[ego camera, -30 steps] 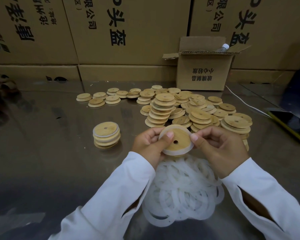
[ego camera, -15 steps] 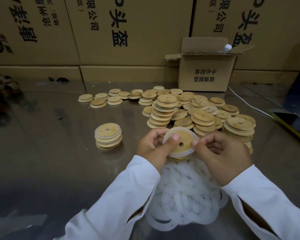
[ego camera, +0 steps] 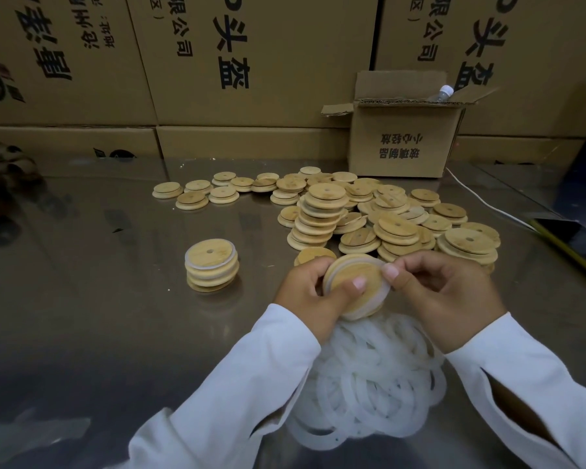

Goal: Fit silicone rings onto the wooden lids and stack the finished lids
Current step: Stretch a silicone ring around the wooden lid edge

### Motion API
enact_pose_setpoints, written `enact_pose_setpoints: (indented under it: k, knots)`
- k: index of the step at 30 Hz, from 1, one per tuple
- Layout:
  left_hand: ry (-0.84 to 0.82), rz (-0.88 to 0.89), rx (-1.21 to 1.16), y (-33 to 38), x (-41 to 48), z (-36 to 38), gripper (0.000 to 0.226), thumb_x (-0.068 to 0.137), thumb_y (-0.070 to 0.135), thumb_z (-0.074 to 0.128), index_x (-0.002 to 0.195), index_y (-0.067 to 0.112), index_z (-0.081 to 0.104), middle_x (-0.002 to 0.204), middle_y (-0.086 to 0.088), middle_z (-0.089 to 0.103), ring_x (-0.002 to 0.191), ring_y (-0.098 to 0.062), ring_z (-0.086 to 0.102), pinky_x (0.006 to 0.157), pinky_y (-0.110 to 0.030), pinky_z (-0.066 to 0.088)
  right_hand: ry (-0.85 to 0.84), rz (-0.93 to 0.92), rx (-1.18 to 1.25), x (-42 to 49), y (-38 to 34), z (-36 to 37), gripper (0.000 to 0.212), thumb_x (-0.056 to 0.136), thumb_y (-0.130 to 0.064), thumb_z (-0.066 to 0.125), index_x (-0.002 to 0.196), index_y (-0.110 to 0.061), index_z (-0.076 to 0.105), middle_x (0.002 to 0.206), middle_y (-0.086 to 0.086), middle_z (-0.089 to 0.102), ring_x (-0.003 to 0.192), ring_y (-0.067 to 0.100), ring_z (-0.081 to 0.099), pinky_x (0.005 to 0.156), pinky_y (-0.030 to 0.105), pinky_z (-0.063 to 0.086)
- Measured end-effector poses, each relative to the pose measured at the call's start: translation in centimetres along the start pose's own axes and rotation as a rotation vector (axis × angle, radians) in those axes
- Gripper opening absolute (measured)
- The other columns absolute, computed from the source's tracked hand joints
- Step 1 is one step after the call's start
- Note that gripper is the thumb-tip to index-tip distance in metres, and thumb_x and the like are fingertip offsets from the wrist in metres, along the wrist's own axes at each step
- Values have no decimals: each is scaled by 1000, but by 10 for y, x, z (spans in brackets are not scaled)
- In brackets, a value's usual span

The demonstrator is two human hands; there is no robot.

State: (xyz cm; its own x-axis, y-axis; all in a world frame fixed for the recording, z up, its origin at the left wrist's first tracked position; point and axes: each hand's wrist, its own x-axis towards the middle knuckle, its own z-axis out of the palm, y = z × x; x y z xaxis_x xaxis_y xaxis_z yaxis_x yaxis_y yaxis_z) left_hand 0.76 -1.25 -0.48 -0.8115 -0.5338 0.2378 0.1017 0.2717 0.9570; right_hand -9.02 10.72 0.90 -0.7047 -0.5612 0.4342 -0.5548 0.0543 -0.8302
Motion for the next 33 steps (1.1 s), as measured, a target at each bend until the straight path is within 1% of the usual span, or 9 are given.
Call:
enact_pose_setpoints:
  k: [5,14,18,20,22,25,27,30,33]
  knots:
    - [-8,-52,-51,0,2,-4,12,85,14,64,95,8,66,89,-12,65,84,-21,60,81,-33,50,-40,19,62,2,1,-1,13,77,-14,67,66,-21,67,63,-6,67,61,4,59,59,7,45]
    - [31,-124,-212,1,1,-5,7,84,9,63,89,13,65,90,-12,65,87,-23,61,86,-36,49,-63,-7,156,1,0,1,14,75,-9,68,65,-18,67,60,-13,67,57,-3,58,58,6,44]
    - [44,-105,-203,3,0,-4,27,69,26,69,92,12,67,94,-18,68,90,-30,64,85,-36,51,1,-16,148,-3,0,6,10,76,-11,68,68,-16,66,62,-5,67,60,7,61,60,13,50]
    - [58,-59,-136,3,-1,-2,29,68,29,68,90,10,67,91,-18,68,82,-25,63,77,-29,52,46,-24,90,-6,1,8,9,76,-14,68,69,-18,64,66,-3,67,63,12,62,61,17,51]
    - [80,-20,-58,2,-2,0,33,68,32,68,87,5,66,88,-21,65,76,-21,59,73,-32,51,77,-38,-23,-8,1,11,10,78,-19,66,70,-23,61,67,-8,65,64,7,60,59,14,48]
    - [124,-11,-46,2,-2,4,38,63,35,65,86,4,65,90,-24,64,77,-27,59,76,-41,51,102,-62,-118,-11,-1,14,7,78,-25,62,75,-30,57,73,-16,61,70,-2,58,57,4,40]
    - [148,-20,-65,3,-2,5,33,64,35,64,85,9,66,90,-19,67,80,-27,62,76,-37,52,117,-71,-138,-13,-2,16,10,77,-26,63,80,-31,55,78,-17,60,73,-6,57,57,2,38]
    - [161,-27,-115,1,0,4,22,67,32,68,83,18,65,85,-9,69,76,-14,62,72,-25,52,167,-51,-142,-14,-2,18,10,76,-27,65,80,-28,56,75,-18,60,71,-9,57,57,0,37]
    - [127,-50,-132,0,1,4,13,77,13,73,87,13,64,89,-9,69,78,-14,62,72,-22,52,204,-21,-154,-13,-1,16,8,76,-26,67,74,-25,59,70,-17,62,70,-8,58,56,0,38]
